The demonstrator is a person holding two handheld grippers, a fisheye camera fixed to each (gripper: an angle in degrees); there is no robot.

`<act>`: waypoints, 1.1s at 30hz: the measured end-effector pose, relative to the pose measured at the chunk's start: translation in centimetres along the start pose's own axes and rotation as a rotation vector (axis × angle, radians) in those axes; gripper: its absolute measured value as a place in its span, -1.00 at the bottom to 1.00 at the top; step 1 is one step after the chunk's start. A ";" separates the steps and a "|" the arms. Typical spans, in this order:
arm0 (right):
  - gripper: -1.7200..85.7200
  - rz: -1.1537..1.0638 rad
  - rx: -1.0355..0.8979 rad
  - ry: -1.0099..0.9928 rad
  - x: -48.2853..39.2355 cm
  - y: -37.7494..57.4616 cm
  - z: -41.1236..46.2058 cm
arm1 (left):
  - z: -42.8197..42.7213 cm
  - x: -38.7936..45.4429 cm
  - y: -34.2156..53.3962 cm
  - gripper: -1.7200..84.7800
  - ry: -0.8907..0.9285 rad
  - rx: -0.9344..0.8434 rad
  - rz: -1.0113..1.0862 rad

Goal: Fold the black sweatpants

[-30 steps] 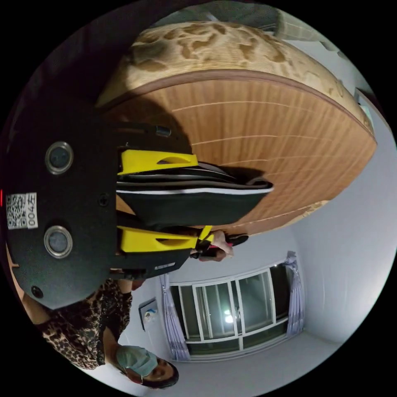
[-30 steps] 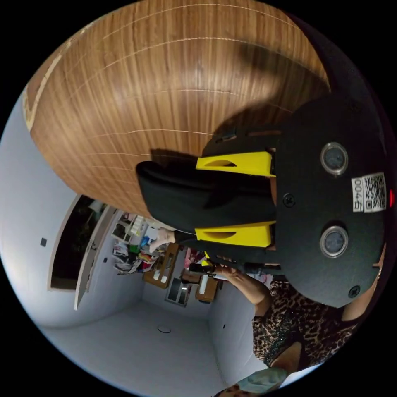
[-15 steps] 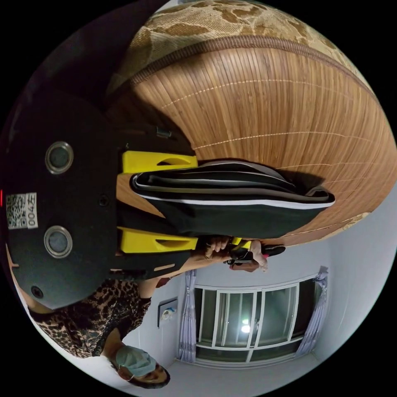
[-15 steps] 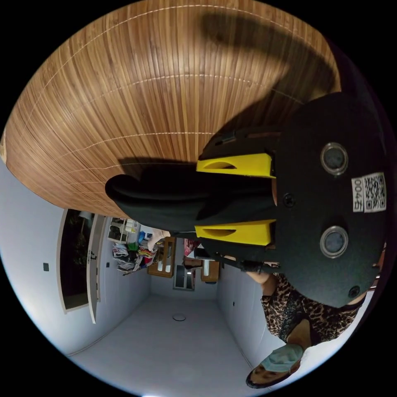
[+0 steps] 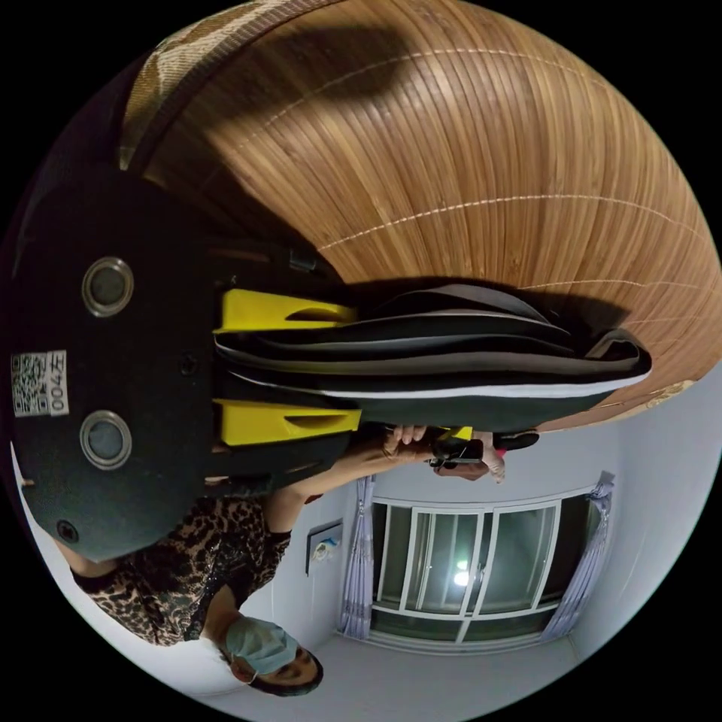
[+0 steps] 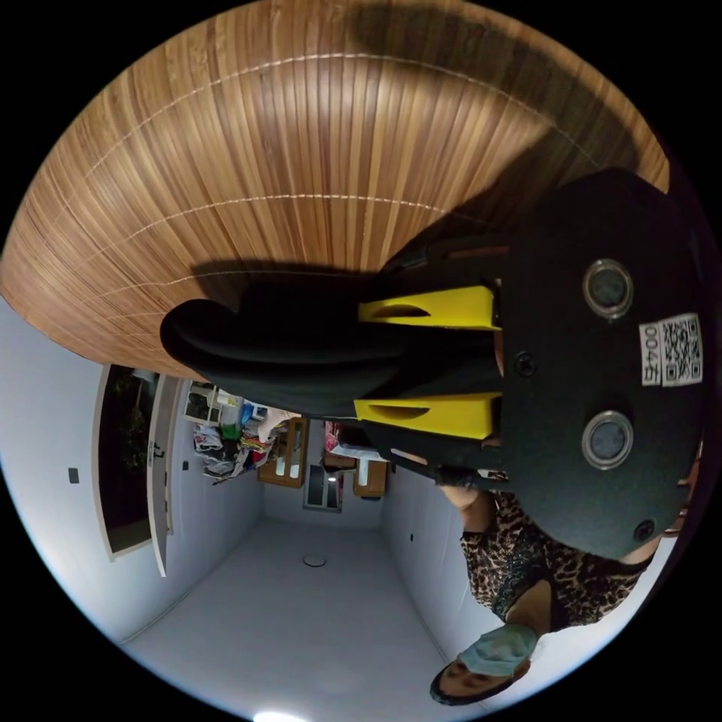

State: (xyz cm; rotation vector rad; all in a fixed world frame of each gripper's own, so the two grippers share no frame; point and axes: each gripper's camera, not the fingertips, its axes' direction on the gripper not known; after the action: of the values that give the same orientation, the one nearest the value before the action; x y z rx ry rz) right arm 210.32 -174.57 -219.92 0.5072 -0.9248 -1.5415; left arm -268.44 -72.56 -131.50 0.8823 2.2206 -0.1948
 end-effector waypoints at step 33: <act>-0.77 -0.144 0.977 0.583 -32.6 62.1 -20.5 | 47.8 49.0 5.3 -0.72 0.185 -0.498 0.784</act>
State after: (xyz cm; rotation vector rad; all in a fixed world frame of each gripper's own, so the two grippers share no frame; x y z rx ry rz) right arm 270.60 -147.18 -189.01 1.6426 -1.1362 -0.8694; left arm -262.03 -60.45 -198.76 1.4206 1.7786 0.7932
